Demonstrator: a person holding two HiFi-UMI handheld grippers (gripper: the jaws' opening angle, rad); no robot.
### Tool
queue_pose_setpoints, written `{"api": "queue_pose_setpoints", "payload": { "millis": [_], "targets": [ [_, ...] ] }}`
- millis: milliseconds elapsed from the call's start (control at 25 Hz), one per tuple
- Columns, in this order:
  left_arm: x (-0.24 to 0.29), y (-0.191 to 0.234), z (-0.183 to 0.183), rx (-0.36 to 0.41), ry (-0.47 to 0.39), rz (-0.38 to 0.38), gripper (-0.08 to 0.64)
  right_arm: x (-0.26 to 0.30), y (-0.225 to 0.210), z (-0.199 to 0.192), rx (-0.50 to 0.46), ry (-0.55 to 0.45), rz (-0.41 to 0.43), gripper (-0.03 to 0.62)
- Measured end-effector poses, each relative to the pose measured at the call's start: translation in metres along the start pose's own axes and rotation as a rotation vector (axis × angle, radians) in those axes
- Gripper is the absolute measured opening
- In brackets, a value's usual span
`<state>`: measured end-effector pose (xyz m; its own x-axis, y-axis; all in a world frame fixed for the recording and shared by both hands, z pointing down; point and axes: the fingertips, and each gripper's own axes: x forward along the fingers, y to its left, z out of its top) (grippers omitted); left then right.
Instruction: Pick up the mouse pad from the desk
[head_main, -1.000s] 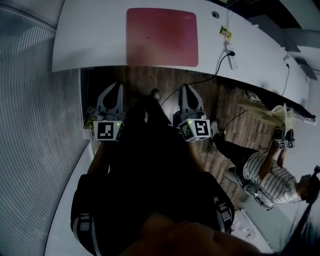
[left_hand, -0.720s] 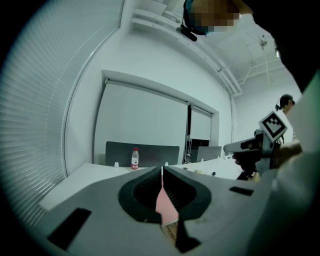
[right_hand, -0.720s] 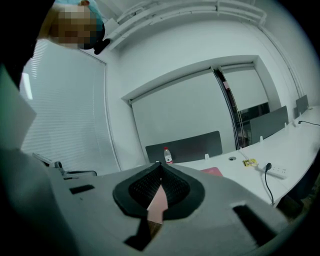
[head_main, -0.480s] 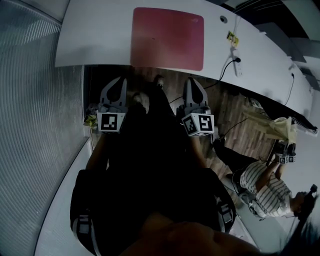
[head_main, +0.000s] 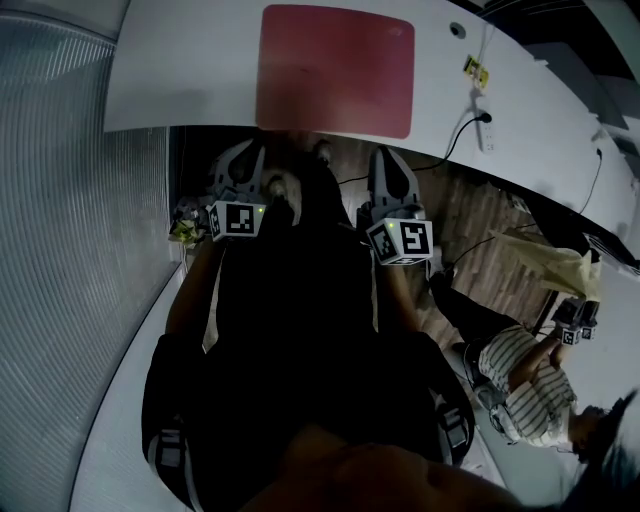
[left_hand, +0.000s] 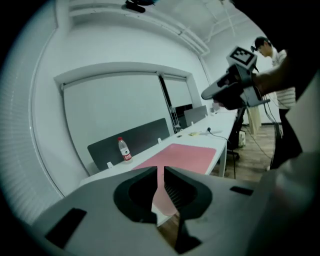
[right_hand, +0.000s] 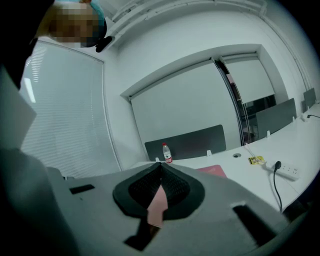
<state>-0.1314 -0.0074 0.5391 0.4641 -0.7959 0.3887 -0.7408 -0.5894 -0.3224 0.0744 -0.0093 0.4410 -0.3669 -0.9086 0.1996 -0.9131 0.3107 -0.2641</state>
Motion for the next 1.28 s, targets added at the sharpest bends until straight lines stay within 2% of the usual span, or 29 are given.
{"api": "queue_pose_setpoints", "payload": {
  "millis": [40,200,440,680,840,1040,1280],
  "targets": [
    [0.008,-0.004,-0.008,0.033,0.021,-0.014,0.017,0.002,-0.003,-0.002,0.004,0.006,0.000,0.002],
    [0.037,-0.027,-0.045,0.176,0.125,-0.106,0.126,0.008,-0.014,-0.011,0.013,0.023,-0.001,0.002],
    [0.080,-0.055,-0.107,0.401,0.267,-0.235,0.173,0.011,-0.032,-0.028,0.024,0.041,-0.016,0.002],
    [0.114,-0.064,-0.144,0.597,0.361,-0.321,0.191,0.009,-0.044,-0.043,0.032,0.075,-0.029,0.002],
    [0.125,-0.075,-0.164,0.669,0.406,-0.379,0.201,0.008,-0.045,-0.046,0.034,0.085,-0.026,0.002],
    [0.133,-0.082,-0.184,0.748,0.459,-0.402,0.209,0.013,-0.047,-0.043,0.049,0.066,-0.017,0.002],
    [0.153,-0.086,-0.202,0.787,0.485,-0.417,0.209,0.019,-0.063,-0.050,0.052,0.063,-0.028,0.002]
  ]
}}
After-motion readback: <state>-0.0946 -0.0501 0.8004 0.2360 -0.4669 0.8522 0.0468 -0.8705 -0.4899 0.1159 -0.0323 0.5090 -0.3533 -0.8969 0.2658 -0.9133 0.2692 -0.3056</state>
